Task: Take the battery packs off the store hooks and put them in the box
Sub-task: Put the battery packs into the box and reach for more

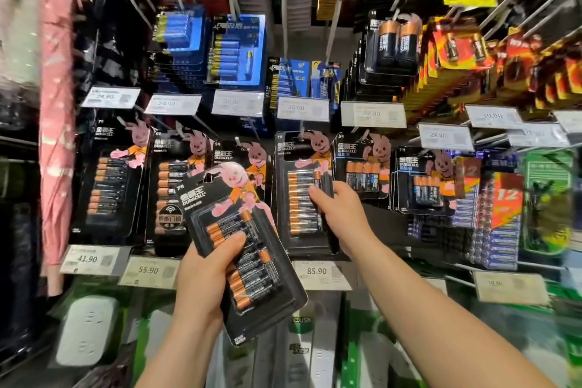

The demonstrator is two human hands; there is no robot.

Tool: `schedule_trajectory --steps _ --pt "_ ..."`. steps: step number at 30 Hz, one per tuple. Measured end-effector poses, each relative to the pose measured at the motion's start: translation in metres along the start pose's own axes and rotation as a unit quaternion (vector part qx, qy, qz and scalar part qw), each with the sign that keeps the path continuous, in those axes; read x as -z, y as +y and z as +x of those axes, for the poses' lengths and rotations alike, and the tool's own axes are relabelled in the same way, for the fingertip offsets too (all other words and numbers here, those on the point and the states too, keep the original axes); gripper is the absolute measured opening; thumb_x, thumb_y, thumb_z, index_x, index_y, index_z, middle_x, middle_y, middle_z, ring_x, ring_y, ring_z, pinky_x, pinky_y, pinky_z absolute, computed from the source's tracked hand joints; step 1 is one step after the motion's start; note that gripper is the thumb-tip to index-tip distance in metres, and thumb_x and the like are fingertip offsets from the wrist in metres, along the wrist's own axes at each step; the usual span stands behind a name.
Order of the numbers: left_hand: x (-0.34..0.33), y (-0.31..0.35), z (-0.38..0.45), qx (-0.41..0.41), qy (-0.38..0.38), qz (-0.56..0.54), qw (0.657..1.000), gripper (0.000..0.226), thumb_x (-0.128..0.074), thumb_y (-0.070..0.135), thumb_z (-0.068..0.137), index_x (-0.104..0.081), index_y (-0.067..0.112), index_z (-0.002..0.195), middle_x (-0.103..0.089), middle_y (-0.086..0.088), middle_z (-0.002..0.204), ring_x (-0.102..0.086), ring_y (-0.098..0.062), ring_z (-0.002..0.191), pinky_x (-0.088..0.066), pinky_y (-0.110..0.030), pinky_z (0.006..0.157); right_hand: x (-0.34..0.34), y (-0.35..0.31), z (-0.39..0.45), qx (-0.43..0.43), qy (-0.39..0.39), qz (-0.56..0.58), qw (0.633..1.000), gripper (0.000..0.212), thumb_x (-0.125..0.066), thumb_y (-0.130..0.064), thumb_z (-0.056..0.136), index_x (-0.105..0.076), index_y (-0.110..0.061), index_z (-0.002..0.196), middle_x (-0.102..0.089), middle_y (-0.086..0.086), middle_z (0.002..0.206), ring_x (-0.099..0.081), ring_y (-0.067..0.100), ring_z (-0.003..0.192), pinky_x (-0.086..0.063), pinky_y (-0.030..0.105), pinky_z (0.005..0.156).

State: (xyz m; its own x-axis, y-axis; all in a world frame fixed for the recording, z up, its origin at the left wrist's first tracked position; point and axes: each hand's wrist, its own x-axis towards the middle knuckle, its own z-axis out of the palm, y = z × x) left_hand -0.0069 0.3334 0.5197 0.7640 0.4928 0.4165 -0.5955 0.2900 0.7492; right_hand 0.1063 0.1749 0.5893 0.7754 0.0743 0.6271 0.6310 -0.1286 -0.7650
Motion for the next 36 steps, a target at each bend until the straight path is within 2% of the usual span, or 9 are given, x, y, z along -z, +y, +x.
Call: schedule_trajectory --steps 4,7,10,15,20,25,29,32,36 --pt "-0.004 -0.004 0.004 0.009 -0.003 -0.01 1.0 0.025 -0.065 0.006 0.089 -0.065 0.016 0.111 -0.076 -0.004 0.089 -0.073 -0.017 0.07 -0.053 -0.032 0.061 0.011 0.001 -0.013 -0.025 0.048 -0.02 0.998 0.033 -0.06 -0.033 0.092 -0.053 -0.014 0.118 -0.061 -0.002 0.107 -0.059 0.014 0.1 -0.045 0.028 0.083" --pt "-0.007 -0.007 0.008 0.008 0.0 -0.023 1.0 0.026 -0.065 0.006 0.089 -0.065 0.016 0.113 -0.075 -0.009 0.098 -0.073 -0.022 0.078 -0.054 -0.036 0.065 0.016 0.001 -0.042 0.038 0.096 -0.052 0.993 0.026 -0.061 -0.03 0.091 -0.054 -0.022 0.114 -0.055 -0.007 0.111 -0.052 0.005 0.101 -0.04 0.02 0.083" --pt "-0.013 -0.01 0.013 0.0 0.007 -0.04 0.999 0.027 -0.064 0.005 0.089 -0.065 0.017 0.113 -0.075 -0.008 0.1 -0.073 -0.025 0.085 -0.055 -0.039 0.07 0.01 0.002 -0.069 0.063 0.033 -0.046 0.996 0.017 -0.065 -0.029 0.088 -0.057 -0.029 0.103 -0.056 -0.006 0.11 -0.054 -0.002 0.095 -0.043 0.011 0.077" --pt "-0.022 -0.018 0.019 -0.008 0.008 -0.05 0.999 0.028 -0.064 0.003 0.088 -0.066 0.016 0.113 -0.073 -0.013 0.106 -0.07 -0.034 0.096 -0.055 -0.046 0.081 -0.008 -0.007 -0.079 0.078 -0.082 -0.072 0.991 0.035 -0.075 -0.029 0.079 -0.055 -0.036 0.106 -0.055 -0.013 0.111 -0.053 -0.013 0.09 -0.043 0.007 0.073" --pt "-0.023 -0.025 0.022 -0.003 0.0 -0.071 0.997 0.033 -0.064 0.003 0.088 -0.065 0.015 0.119 -0.074 -0.01 0.101 -0.074 -0.022 0.079 -0.055 -0.038 0.07 -0.011 -0.012 -0.07 0.062 -0.102 -0.112 0.986 0.04 -0.077 -0.029 0.077 -0.052 -0.036 0.107 -0.054 -0.012 0.112 -0.048 -0.021 0.073 -0.04 0.003 0.063" --pt "-0.02 -0.024 0.025 -0.015 -0.008 -0.063 0.998 0.035 -0.066 0.002 0.087 -0.064 0.016 0.119 -0.075 -0.007 0.102 -0.074 -0.023 0.084 -0.055 -0.038 0.071 -0.016 -0.01 -0.064 0.06 -0.115 -0.141 0.981 0.027 -0.073 -0.031 0.08 -0.065 -0.025 0.105 -0.061 -0.008 0.109 -0.056 -0.009 0.079 -0.041 0.008 0.063" --pt "-0.015 -0.029 0.027 -0.01 -0.003 -0.055 0.998 0.031 -0.068 0.002 0.085 -0.064 0.015 0.112 -0.075 -0.007 0.098 -0.074 -0.02 0.079 -0.055 -0.034 0.065 -0.023 -0.006 -0.063 0.042 -0.114 -0.144 0.982 0.018 -0.07 -0.028 0.083 -0.06 -0.029 0.097 -0.062 -0.011 0.102 -0.061 0.003 0.089 -0.049 0.022 0.074" --pt "-0.018 -0.03 0.026 -0.01 -0.019 -0.041 0.999 0.032 -0.071 0.005 0.083 -0.064 0.014 0.113 -0.075 -0.007 0.1 -0.074 -0.023 0.085 -0.056 -0.035 0.067 -0.02 -0.002 -0.063 0.041 -0.091 -0.141 0.985 0.015 -0.067 -0.029 0.085 -0.055 -0.033 0.093 -0.061 -0.011 0.101 -0.062 0.007 0.091 -0.053 0.031 0.081" --pt "-0.013 -0.031 0.028 -0.012 -0.01 -0.017 1.0 0.027 -0.073 0.012 0.084 -0.066 0.014 0.11 -0.076 -0.009 0.102 -0.073 -0.028 0.092 -0.059 -0.044 0.078 -0.022 0.001 -0.064 0.041 -0.063 -0.12 0.99 0.014 -0.064 -0.029 0.089 -0.051 -0.034 0.092 -0.06 -0.012 0.095 -0.059 0.003 0.087 -0.048 0.023 0.073"
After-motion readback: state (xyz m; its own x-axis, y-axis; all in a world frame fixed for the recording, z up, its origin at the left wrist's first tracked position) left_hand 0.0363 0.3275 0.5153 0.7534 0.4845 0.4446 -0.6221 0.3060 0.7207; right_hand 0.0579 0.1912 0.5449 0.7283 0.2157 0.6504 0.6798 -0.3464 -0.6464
